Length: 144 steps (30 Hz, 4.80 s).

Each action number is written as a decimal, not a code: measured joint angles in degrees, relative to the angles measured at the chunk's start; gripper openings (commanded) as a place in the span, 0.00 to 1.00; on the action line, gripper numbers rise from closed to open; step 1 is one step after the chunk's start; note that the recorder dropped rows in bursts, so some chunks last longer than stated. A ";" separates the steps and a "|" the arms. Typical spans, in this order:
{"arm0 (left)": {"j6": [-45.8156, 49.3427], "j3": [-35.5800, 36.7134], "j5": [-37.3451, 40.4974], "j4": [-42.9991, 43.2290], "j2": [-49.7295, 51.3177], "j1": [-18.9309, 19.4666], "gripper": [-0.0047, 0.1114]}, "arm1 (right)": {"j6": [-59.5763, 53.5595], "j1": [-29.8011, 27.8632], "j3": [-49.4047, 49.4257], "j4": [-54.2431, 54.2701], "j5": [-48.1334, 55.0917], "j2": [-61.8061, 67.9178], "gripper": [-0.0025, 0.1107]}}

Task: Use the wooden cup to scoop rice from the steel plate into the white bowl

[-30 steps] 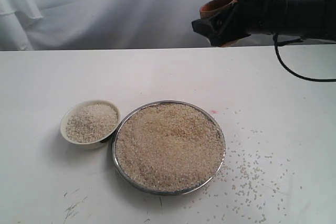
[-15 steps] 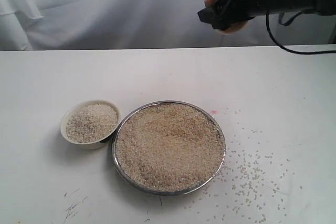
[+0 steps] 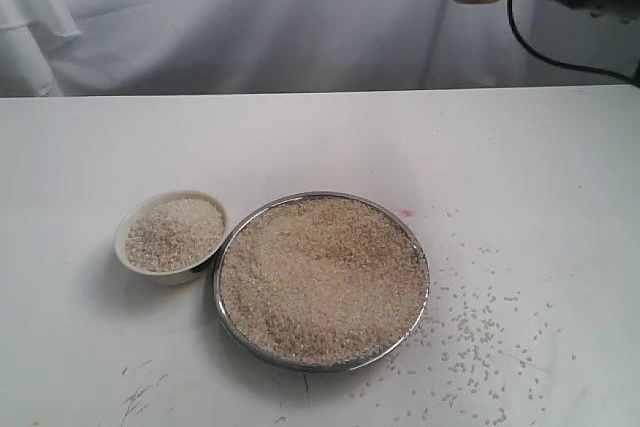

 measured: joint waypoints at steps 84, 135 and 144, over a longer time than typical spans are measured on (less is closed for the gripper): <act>0.00 0.00 0.00 0.00 0.00 0.00 0.04 | 18.67 -2.12 45.00 -38.00 -60.67 15.97 0.76; 0.00 0.00 0.00 0.00 0.00 0.00 0.04 | 42.35 -2.12 45.00 -43.03 -3.08 -48.31 0.02; 0.00 0.00 0.00 0.00 0.00 0.00 0.04 | 39.40 -3.57 47.46 -43.30 11.86 -58.17 0.02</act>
